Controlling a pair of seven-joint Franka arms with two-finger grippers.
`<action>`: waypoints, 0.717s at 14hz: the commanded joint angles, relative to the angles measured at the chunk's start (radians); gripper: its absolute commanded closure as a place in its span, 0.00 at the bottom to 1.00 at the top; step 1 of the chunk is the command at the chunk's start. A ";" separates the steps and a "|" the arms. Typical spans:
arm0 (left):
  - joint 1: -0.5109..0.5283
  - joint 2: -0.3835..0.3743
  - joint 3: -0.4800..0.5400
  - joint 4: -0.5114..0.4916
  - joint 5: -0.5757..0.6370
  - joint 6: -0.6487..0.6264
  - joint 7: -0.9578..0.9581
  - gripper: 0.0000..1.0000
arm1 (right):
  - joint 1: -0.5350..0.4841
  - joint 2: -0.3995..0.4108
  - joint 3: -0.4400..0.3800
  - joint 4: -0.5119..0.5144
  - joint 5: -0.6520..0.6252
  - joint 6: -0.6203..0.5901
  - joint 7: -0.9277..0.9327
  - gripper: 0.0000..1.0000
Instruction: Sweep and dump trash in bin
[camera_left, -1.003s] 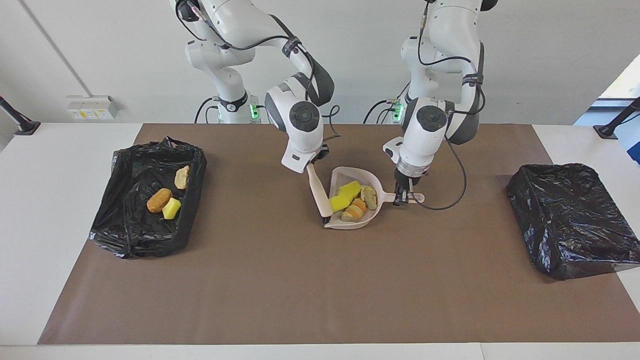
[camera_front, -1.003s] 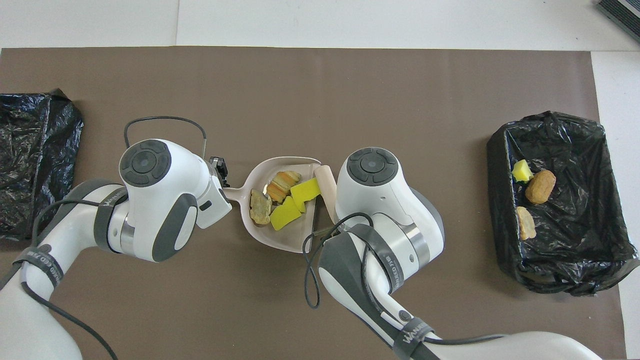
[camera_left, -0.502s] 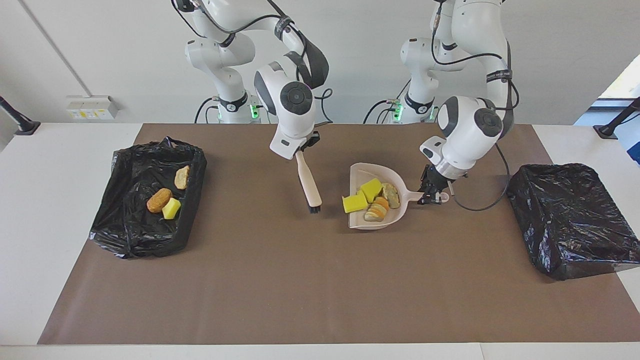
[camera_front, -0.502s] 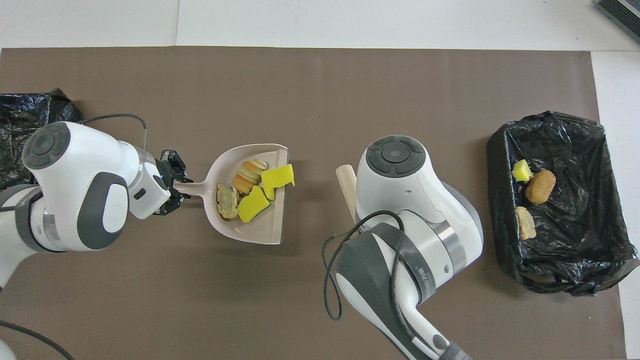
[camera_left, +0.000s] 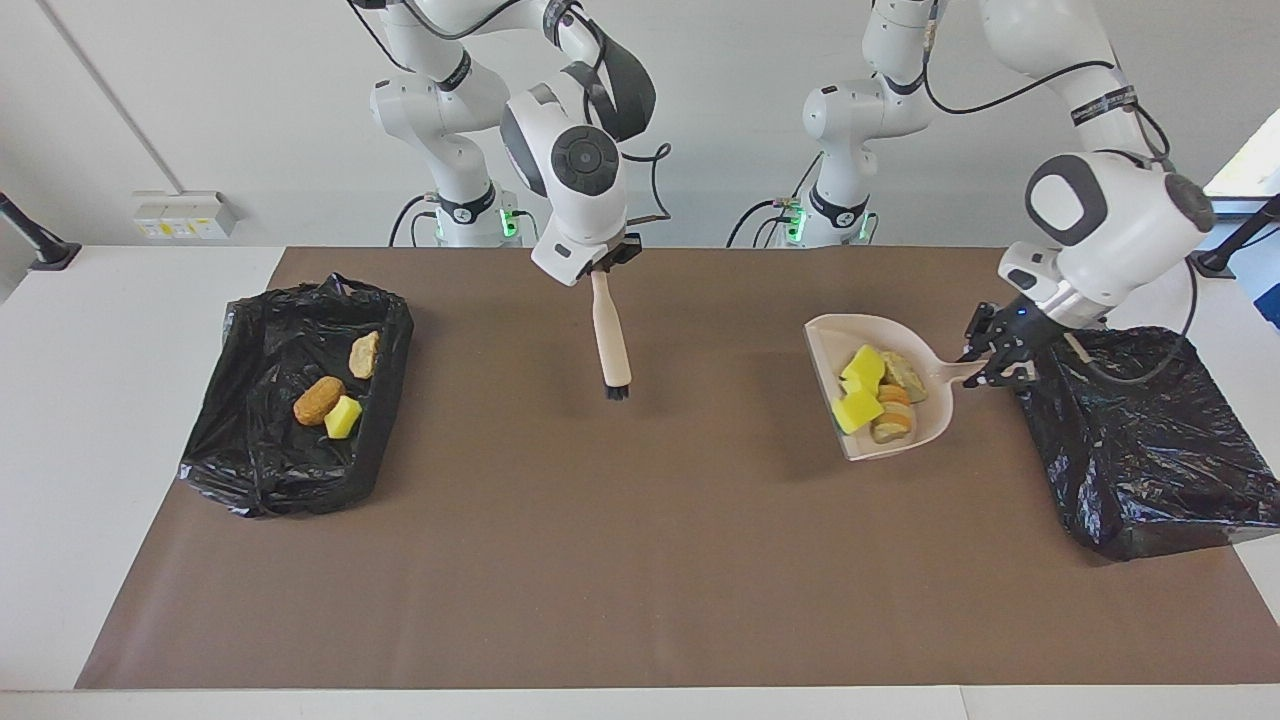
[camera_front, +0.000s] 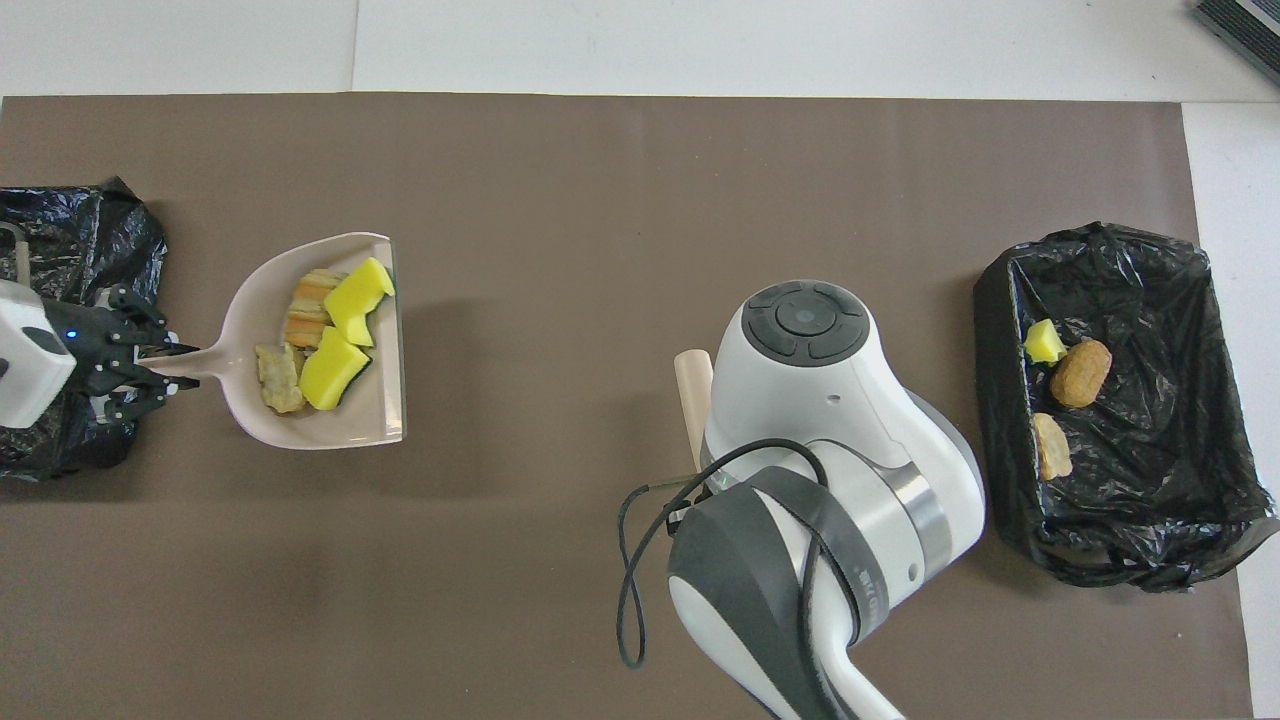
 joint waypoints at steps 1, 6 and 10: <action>0.153 0.017 -0.014 0.116 -0.050 -0.079 0.141 1.00 | 0.062 -0.018 0.005 -0.050 0.075 0.098 0.104 1.00; 0.359 0.184 -0.008 0.450 0.028 -0.204 0.207 1.00 | 0.179 0.004 0.005 -0.121 0.109 0.271 0.230 1.00; 0.456 0.224 -0.002 0.534 0.108 -0.173 0.345 1.00 | 0.231 0.045 0.003 -0.170 0.124 0.405 0.313 1.00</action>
